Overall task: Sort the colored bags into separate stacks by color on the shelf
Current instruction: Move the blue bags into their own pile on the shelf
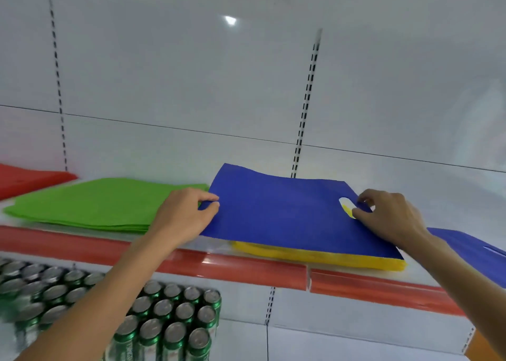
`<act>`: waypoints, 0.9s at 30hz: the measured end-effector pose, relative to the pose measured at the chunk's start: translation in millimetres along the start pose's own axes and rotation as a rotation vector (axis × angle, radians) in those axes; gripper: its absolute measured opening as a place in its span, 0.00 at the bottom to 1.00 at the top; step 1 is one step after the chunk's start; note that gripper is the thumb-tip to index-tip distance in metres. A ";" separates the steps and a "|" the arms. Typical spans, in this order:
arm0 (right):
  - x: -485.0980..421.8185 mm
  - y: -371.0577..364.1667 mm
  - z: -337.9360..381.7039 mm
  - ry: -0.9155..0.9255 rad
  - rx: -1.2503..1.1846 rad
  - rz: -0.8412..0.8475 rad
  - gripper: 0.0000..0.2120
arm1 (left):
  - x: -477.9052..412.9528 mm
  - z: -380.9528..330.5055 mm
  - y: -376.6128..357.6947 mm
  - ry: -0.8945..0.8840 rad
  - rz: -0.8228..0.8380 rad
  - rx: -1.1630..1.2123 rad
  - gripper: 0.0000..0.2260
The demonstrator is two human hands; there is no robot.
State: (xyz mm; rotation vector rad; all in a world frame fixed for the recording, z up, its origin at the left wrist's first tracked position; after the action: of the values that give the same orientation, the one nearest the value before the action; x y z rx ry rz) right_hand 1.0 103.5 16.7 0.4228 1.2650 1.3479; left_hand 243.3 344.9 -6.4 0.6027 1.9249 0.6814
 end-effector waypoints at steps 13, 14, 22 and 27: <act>49.3 -50.6 226.8 0.212 0.000 -0.050 0.13 | 38.4 177.8 113.7 0.162 -0.129 -0.053 0.12; 56.3 -54.0 250.2 0.221 -0.011 -0.058 0.13 | 41.7 197.4 126.2 0.162 -0.138 -0.059 0.12; 132.2 -114.5 424.7 0.193 -0.120 -0.018 0.16 | 66.8 369.2 235.2 0.131 -0.113 -0.104 0.12; 176.2 -134.0 519.5 0.169 -0.119 -0.024 0.14 | 58.7 452.4 296.5 0.131 -0.120 -0.134 0.11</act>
State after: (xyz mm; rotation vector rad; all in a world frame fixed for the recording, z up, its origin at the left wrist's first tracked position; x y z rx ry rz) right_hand 457.2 436.3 10.3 0.2129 1.3154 1.4540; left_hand 664.6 689.1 -9.6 0.3629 1.9996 0.7823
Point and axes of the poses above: each hand's wrist, its own x-axis away from the middle knuckle, its own y-axis out of the back of the hand, z = x × y, the point moved 4 cm from there along -x, towards the middle knuckle, and after that the axes turned 14 degrees about -y, right-handed, at the moved point
